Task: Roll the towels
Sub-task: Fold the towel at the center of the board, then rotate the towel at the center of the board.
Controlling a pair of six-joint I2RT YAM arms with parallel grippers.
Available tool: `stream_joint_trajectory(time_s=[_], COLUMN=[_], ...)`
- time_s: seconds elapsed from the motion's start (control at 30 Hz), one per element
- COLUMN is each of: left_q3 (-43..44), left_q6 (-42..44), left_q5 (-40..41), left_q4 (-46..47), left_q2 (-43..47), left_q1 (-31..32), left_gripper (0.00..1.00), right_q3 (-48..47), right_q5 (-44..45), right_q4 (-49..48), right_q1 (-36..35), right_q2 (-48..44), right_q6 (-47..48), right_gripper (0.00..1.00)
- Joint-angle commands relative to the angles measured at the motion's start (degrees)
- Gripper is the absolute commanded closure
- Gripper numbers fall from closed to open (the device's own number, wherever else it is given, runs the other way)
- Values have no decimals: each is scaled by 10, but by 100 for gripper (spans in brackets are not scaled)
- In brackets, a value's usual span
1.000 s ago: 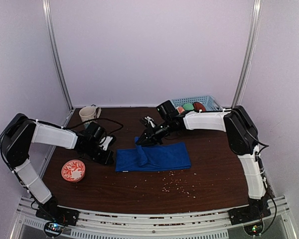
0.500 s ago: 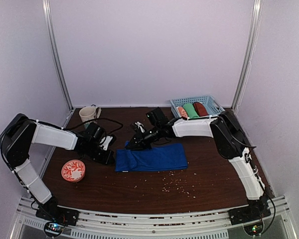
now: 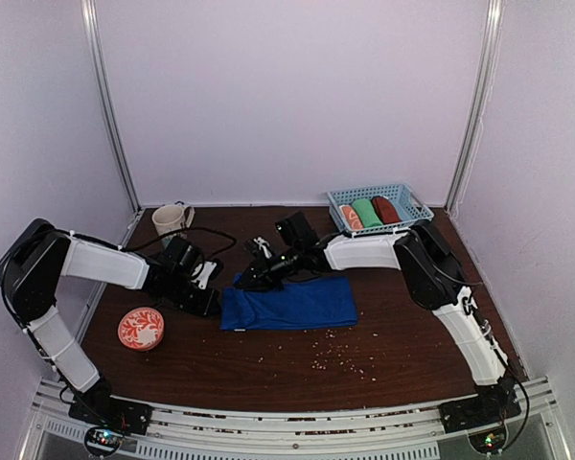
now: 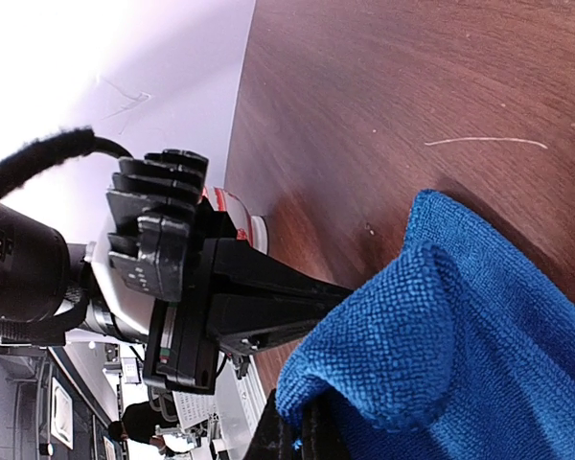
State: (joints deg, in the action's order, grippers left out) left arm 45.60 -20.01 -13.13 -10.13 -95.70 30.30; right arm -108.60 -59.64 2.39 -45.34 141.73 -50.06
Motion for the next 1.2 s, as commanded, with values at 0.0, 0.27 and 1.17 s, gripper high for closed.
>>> stream_joint_trajectory(time_s=[0.0, 0.27, 1.17], left_q3=[-18, -33, 102], left_q6=[-5, -11, -1], left_q5=[0, 9, -138], left_q4=[3, 5, 2], left_q2=[-1, 15, -5], left_q1=[-3, -3, 29], left_gripper=[100, 100, 100], right_q3=[-15, -34, 73], right_q5=[-7, -18, 207], right_q4=[-52, -43, 350], right_q1=[-9, -8, 112], right_q2=[24, 38, -184], right_q6=[-27, 9, 555], right_gripper=[100, 78, 73])
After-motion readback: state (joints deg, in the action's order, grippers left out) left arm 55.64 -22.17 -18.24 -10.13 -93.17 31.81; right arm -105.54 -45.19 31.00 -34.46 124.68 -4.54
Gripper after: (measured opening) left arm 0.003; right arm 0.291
